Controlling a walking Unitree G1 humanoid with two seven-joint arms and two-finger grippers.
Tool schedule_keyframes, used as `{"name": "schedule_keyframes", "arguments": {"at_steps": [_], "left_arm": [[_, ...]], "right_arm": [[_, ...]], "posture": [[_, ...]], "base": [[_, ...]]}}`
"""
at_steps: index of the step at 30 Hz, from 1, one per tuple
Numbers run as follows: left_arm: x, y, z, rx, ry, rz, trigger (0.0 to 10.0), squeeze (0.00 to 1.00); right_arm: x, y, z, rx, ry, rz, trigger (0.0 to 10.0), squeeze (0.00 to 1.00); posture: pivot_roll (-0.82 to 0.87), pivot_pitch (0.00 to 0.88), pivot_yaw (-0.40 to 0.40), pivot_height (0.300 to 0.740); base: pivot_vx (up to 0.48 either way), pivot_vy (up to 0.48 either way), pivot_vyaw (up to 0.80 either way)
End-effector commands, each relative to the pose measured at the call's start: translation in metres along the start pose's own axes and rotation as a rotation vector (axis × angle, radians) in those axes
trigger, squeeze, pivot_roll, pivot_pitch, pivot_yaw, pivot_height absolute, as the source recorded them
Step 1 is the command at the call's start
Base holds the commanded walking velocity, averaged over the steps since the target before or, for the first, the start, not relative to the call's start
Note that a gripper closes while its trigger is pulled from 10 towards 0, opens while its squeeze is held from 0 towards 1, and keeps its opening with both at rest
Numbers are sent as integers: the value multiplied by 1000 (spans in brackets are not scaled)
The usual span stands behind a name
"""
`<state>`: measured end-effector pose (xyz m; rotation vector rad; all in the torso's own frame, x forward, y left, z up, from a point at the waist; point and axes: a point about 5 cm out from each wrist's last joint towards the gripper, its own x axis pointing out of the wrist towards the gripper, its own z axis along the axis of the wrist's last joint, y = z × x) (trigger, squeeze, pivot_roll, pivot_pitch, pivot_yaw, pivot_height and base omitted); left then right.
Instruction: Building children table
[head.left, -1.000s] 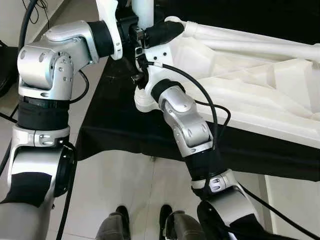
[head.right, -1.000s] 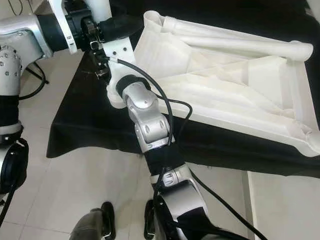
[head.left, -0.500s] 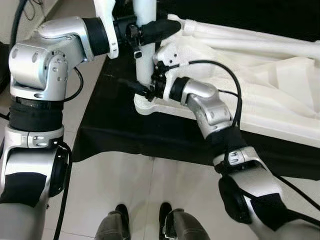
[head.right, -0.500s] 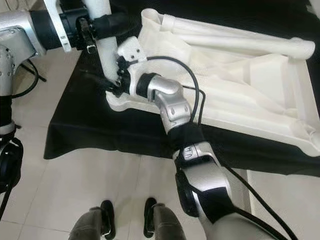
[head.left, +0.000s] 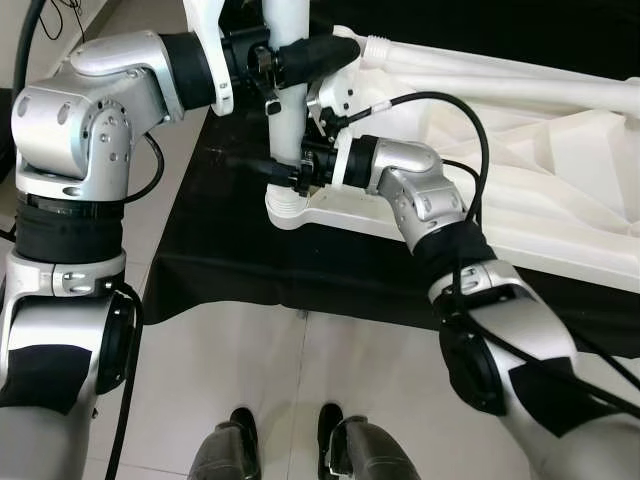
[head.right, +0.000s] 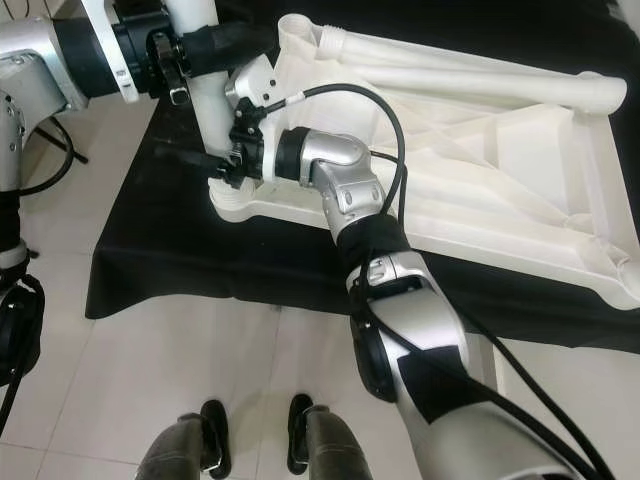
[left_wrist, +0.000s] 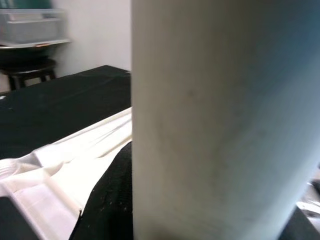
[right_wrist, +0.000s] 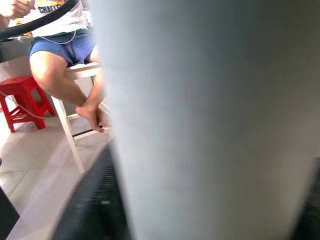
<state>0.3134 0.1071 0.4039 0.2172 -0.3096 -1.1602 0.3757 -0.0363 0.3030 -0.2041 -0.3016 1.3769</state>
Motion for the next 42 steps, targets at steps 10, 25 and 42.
{"name": "schedule_keyframes", "arguments": {"at_steps": [10,25,42], "left_arm": [[18,-18,-12,-4,19,-138,10000,1000],[-3,4,0,-42,-2,23,10000,0],[-49,-6,26,27,-8,155,10000,0]], "right_arm": [[22,13,0,-14,-24,123,0,0],[6,21,-77,178,188,-911,0,0],[20,22,-76,259,203,-1105,10000,1000]], "posture": [[-110,270,-59,740],[-146,275,-72,740],[-113,201,-102,740]], "base": [[0,0,0],[0,0,0],[0,0,0]]}}
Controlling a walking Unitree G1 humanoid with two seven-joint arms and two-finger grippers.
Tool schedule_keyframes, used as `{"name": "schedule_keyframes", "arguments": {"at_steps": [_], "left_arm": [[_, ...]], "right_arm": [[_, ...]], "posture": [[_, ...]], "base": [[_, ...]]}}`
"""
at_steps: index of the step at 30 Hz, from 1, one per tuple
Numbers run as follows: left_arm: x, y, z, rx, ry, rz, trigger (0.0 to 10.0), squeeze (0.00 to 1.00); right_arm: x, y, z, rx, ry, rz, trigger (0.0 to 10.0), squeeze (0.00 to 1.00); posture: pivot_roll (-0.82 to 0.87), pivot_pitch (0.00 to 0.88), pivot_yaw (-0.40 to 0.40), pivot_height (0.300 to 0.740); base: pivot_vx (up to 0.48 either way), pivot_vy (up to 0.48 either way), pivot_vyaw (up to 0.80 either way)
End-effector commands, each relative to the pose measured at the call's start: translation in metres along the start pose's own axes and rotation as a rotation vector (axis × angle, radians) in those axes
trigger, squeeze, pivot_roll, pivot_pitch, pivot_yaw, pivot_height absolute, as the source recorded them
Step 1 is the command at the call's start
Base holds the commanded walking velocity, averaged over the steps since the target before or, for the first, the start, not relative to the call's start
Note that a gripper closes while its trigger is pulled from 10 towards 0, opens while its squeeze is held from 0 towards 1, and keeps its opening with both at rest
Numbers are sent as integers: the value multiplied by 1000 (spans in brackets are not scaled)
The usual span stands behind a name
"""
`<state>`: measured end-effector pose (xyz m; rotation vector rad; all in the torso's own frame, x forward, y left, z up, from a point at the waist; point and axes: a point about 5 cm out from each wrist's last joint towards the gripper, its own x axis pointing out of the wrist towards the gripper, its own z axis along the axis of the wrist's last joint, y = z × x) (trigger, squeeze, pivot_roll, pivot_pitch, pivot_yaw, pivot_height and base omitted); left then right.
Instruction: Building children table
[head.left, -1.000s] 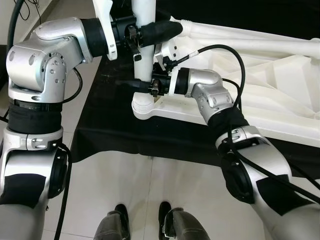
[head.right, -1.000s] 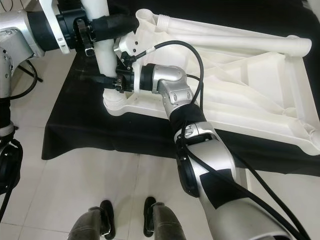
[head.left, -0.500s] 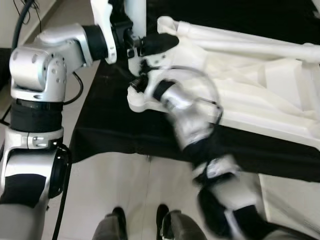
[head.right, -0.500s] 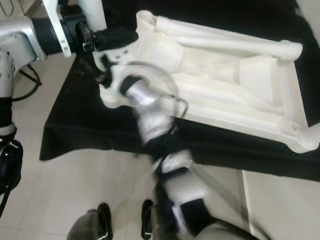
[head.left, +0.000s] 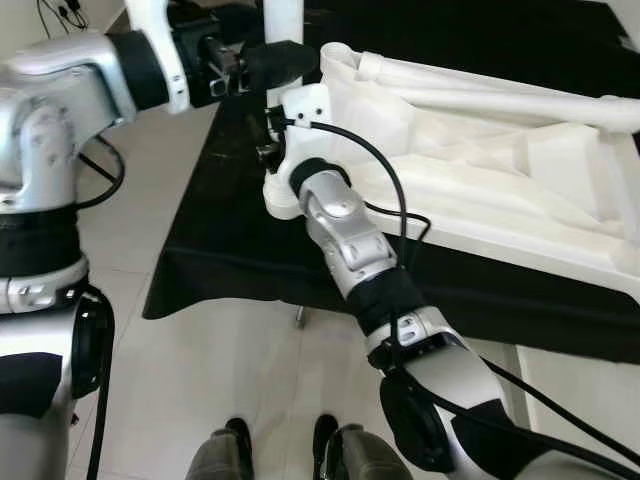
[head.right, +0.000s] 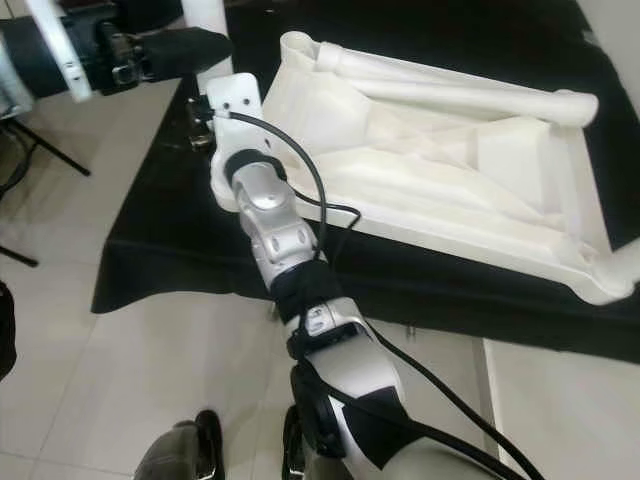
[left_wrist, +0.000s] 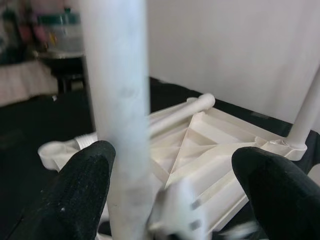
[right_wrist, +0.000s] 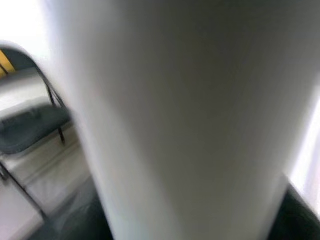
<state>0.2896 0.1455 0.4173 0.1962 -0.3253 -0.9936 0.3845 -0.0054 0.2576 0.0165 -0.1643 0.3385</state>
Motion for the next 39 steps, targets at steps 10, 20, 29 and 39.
{"name": "schedule_keyframes", "arguments": {"at_steps": [10,20,29,39], "left_arm": [[-25,-24,9,59,19,24,10000,0],[-44,-51,-34,-12,113,53,10000,0],[-66,-59,-61,-76,163,154,10000,0],[-86,-90,-105,-123,256,306,10000,0]], "right_arm": [[-18,-36,-37,62,79,-128,10000,1000],[-45,-54,-39,100,-13,-102,10000,996],[-53,-56,-39,92,-40,-37,10000,573],[-88,-67,-52,18,-32,14,10000,0]], "posture": [[-119,190,-103,740],[-137,184,-89,740],[-131,175,-90,740],[-148,167,-79,740]], "base": [[0,0,0],[0,0,0],[0,0,0],[0,0,0]]}}
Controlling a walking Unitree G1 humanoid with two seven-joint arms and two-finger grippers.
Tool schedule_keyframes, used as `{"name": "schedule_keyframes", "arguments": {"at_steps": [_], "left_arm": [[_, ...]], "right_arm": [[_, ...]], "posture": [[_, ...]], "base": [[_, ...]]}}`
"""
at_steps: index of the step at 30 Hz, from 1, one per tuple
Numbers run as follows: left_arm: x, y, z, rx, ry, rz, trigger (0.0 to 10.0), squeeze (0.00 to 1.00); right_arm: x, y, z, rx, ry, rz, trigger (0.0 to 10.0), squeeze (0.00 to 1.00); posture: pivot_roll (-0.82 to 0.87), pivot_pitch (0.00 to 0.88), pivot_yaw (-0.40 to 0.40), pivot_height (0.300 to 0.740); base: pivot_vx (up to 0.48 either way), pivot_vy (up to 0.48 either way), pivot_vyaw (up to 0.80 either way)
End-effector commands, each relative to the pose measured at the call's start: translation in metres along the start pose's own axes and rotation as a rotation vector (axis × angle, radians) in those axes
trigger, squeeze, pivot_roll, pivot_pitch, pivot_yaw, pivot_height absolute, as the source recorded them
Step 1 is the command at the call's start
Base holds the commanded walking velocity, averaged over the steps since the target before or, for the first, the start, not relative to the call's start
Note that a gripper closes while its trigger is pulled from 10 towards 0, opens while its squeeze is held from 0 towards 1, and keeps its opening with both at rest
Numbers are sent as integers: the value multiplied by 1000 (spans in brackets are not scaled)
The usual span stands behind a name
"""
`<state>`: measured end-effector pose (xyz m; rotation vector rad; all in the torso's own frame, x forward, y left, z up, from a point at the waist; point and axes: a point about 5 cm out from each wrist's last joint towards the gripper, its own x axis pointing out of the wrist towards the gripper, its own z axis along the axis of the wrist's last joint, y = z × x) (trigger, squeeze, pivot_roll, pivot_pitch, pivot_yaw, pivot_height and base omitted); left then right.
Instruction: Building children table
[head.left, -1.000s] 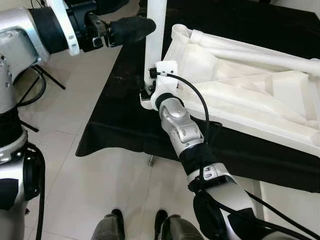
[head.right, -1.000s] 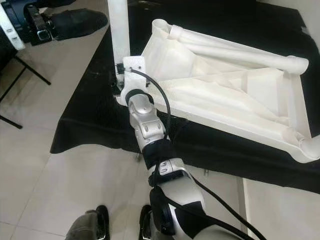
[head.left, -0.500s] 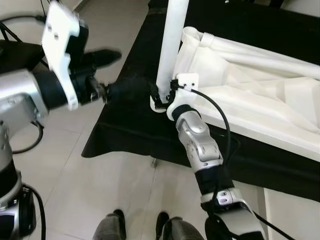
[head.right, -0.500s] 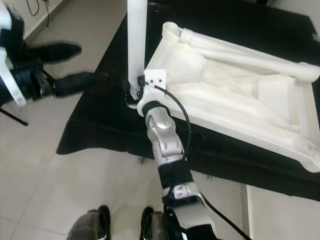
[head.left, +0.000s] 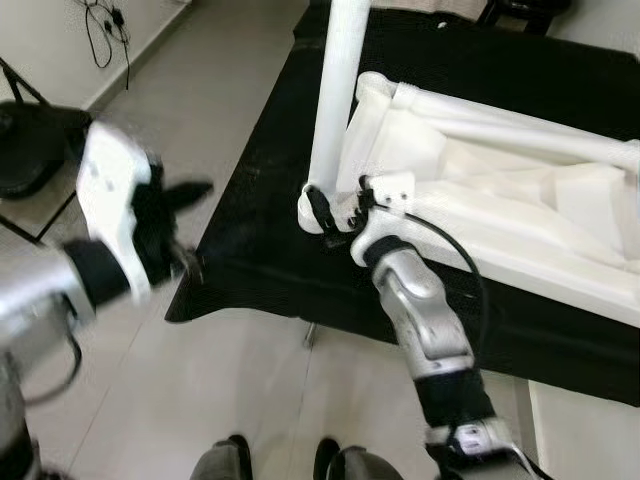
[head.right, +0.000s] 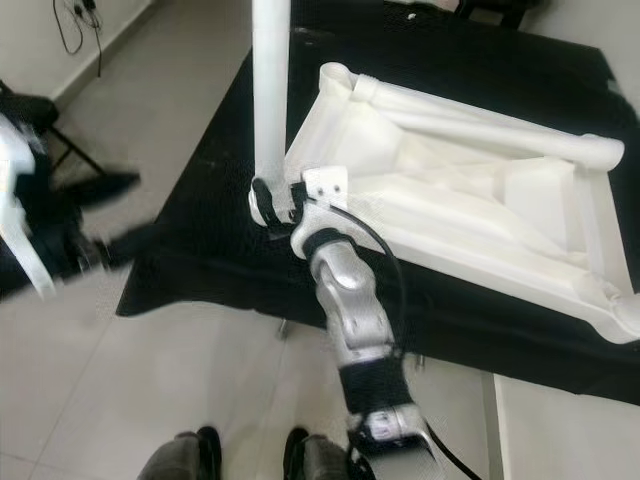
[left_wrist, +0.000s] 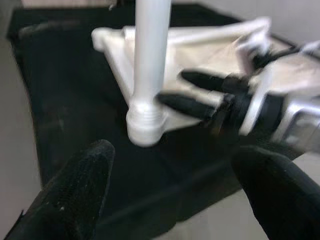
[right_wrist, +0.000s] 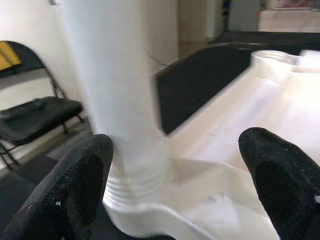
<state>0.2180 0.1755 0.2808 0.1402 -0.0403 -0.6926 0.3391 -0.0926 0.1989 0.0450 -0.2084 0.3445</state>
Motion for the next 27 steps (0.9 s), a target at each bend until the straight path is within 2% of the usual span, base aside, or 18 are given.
{"name": "schedule_keyframes", "arguments": {"at_steps": [1,3,7,9,10,11,12,14,17,19,23,25,26,27], "left_arm": [[-2,-7,-4,19,-9,20,10000,0],[-4,-9,-10,4,-1,43,10000,0],[-11,-17,-30,-10,2,200,10000,0],[-12,-18,-32,-7,1,216,10000,0],[-14,-24,-47,-15,32,290,10000,0],[-14,-31,-57,-31,64,297,10000,0],[-14,-31,-57,-31,64,297,10000,0],[-14,-39,-71,-53,101,322,10000,0],[-14,-42,-76,-60,110,341,10000,0],[-18,-42,-94,-41,151,464,10000,0],[-22,-41,-108,-36,181,541,10000,0],[-35,-37,-126,-9,217,697,10000,0],[-35,-37,-126,-9,217,697,10000,0],[-41,-36,-133,7,232,760,10000,0]], "right_arm": [[-8,0,-4,-3,16,9,10000,0],[-13,-2,-7,-13,25,7,10000,0],[-43,-7,-23,-84,82,15,10000,0],[-45,-7,-24,-92,87,17,10000,0],[-57,-10,-32,-128,134,23,10000,0],[-62,-11,-36,-140,155,33,10000,0],[-62,-11,-36,-140,155,33,10000,0],[-67,-16,-39,-149,178,41,10000,0],[-68,-18,-39,-150,185,40,10000,0],[-71,-23,-42,-165,209,38,10000,0],[-72,-25,-45,-173,227,44,10000,0],[-75,-28,-47,-176,254,31,10000,0],[-75,-28,-47,-176,254,31,10000,0],[-76,-30,-48,-175,268,21,10000,0]], "posture": [[-148,167,-79,740],[-148,167,-79,740],[-150,155,-90,740],[-150,155,-90,740],[-154,146,-100,740],[-158,139,-108,740],[-158,139,-108,740],[-160,130,-117,740],[-160,130,-117,740],[-159,110,-132,740],[-159,103,-138,740],[-159,87,-151,740],[-159,87,-151,740],[-159,87,-151,740]], "base": [[0,0,0],[0,0,0],[0,0,0],[0,0,0],[0,0,0],[0,0,0],[0,0,0],[0,0,0],[0,0,0],[0,0,0],[0,0,0],[0,0,0],[0,0,0],[0,0,0]]}}
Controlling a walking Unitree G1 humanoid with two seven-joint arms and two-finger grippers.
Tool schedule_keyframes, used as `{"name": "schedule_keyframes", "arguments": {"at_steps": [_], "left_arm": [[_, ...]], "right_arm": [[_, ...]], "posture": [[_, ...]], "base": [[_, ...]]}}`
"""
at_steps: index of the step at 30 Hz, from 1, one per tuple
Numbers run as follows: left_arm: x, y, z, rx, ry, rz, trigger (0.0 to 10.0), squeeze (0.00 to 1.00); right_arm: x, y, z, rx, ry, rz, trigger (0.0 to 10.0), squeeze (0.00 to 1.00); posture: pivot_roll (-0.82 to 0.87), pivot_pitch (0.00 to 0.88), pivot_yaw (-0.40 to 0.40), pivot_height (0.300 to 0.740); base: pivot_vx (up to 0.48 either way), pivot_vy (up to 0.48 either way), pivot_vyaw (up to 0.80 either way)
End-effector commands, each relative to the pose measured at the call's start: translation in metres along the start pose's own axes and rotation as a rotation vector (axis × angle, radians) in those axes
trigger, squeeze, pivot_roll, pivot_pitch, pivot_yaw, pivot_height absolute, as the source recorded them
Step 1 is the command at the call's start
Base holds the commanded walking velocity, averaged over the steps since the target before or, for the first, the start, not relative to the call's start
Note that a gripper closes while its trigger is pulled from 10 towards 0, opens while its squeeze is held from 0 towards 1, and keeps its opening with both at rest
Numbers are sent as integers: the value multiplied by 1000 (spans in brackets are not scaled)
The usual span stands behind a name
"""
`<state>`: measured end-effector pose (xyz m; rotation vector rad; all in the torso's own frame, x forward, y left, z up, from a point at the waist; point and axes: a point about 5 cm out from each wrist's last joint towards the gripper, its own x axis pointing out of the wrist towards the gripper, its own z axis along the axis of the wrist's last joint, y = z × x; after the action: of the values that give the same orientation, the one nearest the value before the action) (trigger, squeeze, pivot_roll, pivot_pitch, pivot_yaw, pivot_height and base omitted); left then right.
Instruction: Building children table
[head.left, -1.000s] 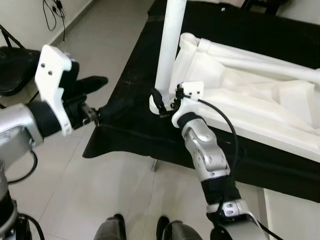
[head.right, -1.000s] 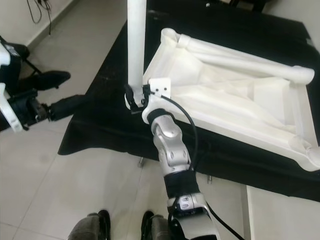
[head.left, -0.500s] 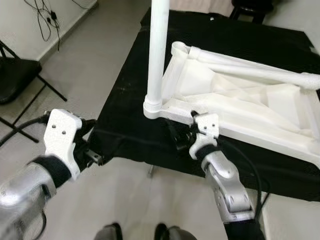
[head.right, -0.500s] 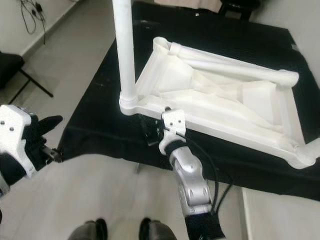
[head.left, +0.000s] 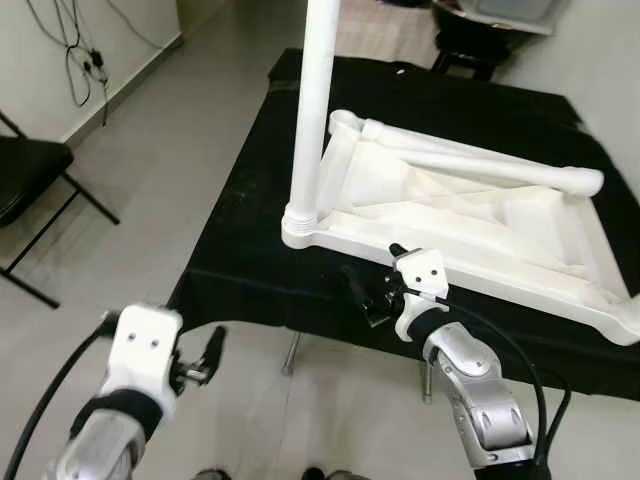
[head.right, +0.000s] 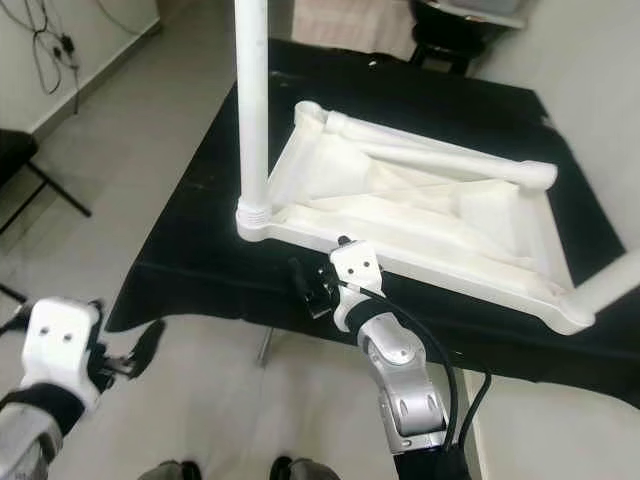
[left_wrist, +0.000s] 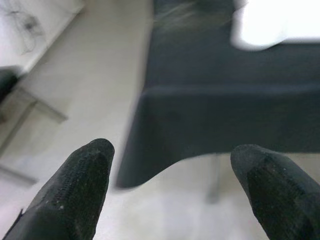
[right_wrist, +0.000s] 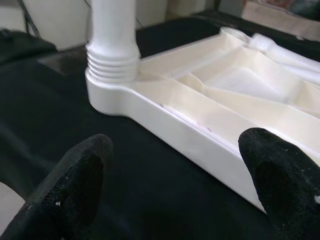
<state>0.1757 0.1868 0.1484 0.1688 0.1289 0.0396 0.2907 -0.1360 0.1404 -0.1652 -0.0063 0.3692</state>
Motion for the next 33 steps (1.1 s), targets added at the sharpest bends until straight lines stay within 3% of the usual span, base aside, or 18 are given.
{"name": "schedule_keyframes", "arguments": {"at_steps": [1,3,6,15,26,33], "left_arm": [[0,2,-5,23,-3,47,10000,0],[-3,8,-17,34,2,153,10000,0],[-2,7,-23,37,-7,196,10000,0],[9,8,-26,74,-49,214,10000,0],[13,7,-29,81,-82,210,10000,0],[14,1,-35,22,-71,130,10000,0]], "right_arm": [[-4,-4,-6,-4,36,-18,10000,0],[-2,-13,-13,17,90,-72,10000,0],[1,-20,-21,46,136,-109,10000,0],[7,-19,-27,50,186,-113,10000,0],[8,-18,-26,28,193,-119,10000,0],[8,-15,-26,32,189,-110,10000,0]], "posture": [[-159,87,-151,740],[-151,76,-158,740],[-137,69,-159,740],[-120,48,-153,740],[-128,52,-153,740],[-130,67,-156,740]], "base": [[0,0,0],[0,0,0],[0,0,0],[0,0,-792],[0,0,0],[0,0,0]]}}
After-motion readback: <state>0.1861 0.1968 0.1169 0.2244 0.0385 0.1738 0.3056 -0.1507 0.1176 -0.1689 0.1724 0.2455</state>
